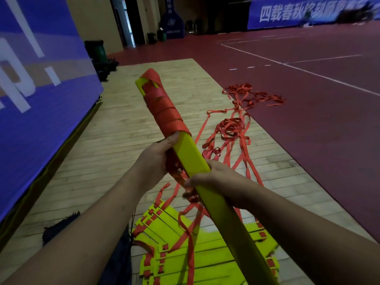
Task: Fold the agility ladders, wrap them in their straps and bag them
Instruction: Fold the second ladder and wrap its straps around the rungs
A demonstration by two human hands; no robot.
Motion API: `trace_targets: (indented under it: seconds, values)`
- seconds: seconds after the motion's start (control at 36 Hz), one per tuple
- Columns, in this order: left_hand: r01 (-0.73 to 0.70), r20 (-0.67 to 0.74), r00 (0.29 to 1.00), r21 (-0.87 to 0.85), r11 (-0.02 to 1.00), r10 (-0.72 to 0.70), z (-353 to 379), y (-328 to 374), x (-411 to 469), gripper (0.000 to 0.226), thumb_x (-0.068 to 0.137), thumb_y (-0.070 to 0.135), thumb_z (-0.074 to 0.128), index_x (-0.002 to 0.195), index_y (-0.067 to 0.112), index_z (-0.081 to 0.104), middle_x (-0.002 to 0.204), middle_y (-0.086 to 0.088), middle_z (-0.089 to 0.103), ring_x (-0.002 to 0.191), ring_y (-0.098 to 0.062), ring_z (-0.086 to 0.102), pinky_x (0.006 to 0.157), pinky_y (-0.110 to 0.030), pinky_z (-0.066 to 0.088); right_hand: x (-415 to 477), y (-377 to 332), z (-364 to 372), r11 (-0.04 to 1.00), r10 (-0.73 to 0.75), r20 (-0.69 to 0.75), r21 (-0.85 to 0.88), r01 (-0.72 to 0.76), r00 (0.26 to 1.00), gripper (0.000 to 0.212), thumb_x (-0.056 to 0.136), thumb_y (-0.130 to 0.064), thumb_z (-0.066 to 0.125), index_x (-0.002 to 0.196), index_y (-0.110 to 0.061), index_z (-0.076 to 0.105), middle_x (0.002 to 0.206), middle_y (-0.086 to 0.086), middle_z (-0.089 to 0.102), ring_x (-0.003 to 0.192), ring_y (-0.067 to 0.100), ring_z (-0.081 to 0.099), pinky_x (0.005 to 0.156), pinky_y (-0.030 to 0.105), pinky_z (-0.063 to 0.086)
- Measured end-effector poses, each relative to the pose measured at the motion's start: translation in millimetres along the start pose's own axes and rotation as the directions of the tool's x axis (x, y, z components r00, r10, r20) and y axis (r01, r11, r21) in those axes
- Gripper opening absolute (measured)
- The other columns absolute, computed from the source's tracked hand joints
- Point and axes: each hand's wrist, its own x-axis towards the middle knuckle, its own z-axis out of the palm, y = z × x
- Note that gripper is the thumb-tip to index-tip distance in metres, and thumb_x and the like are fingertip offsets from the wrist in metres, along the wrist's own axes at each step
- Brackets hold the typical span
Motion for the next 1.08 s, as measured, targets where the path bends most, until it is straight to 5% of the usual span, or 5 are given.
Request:
trace_targets:
  seconds: [0.22, 0.5, 0.81, 0.92, 1.08]
  values:
    - [0.051, 0.025, 0.998, 0.319, 0.946, -0.062, -6, 9, 0, 0.046, 0.092, 0.048, 0.056, 0.103, 0.004, 0.063, 0.068, -0.015, 0.067, 0.058, -0.027, 0.066, 0.055, -0.033, 0.055, 0, 0, -1, 0.997, 0.052, 0.023, 0.047, -0.053, 0.998, 0.011, 0.091, -0.006, 0.066, 0.095, 0.000, 0.059, 0.072, 0.014, 0.061, 0.060, 0.028, 0.059, 0.059, 0.036, 0.053]
    - [0.125, -0.182, 0.980, 0.280, 0.952, -0.075, 9, -10, -3, 0.046, 0.086, 0.052, 0.066, 0.070, 0.009, 0.065, 0.058, -0.008, 0.060, 0.049, -0.024, 0.057, 0.058, -0.029, 0.046, 8, 11, 15, 0.789, -0.097, -0.191, -0.612, -0.041, 0.977, 0.030, 0.091, -0.029, 0.068, 0.109, -0.012, 0.052, 0.091, 0.011, 0.065, 0.073, 0.021, 0.064, 0.069, 0.044, 0.059]
    - [-0.148, 0.014, 0.988, -0.151, 0.977, 0.152, 5, 0, -5, 0.026, 0.078, 0.037, 0.052, 0.090, 0.014, 0.057, 0.067, 0.000, 0.063, 0.065, -0.016, 0.067, 0.061, -0.031, 0.055, -11, -9, -9, 0.999, 0.047, 0.126, 0.018, -0.050, 0.991, 0.044, 0.080, -0.040, 0.076, 0.111, -0.010, 0.063, 0.090, 0.015, 0.071, 0.075, 0.027, 0.069, 0.066, 0.036, 0.058]
    - [-0.162, -0.038, 0.987, -0.083, 0.983, 0.159, 6, 0, -4, 0.028, 0.074, 0.039, 0.057, 0.087, 0.014, 0.058, 0.064, 0.002, 0.063, 0.062, -0.014, 0.066, 0.063, -0.030, 0.053, -16, -11, -3, 0.984, 0.047, 0.257, 0.155, -0.089, 0.965, 0.037, 0.091, -0.023, 0.070, 0.118, -0.007, 0.050, 0.095, 0.029, 0.063, 0.067, 0.033, 0.066, 0.066, 0.042, 0.059]
    - [-0.094, -0.128, 0.984, 0.212, 0.973, 0.123, -11, 5, 7, 0.051, 0.067, 0.067, 0.065, 0.085, 0.020, 0.075, 0.096, -0.012, 0.074, 0.096, -0.031, 0.070, 0.095, -0.056, 0.052, -14, -16, -5, 0.998, -0.059, 0.061, 0.036, 0.057, 0.996, 0.031, 0.090, -0.026, 0.074, 0.111, -0.009, 0.060, 0.083, 0.023, 0.069, 0.065, 0.032, 0.065, 0.064, 0.041, 0.056]
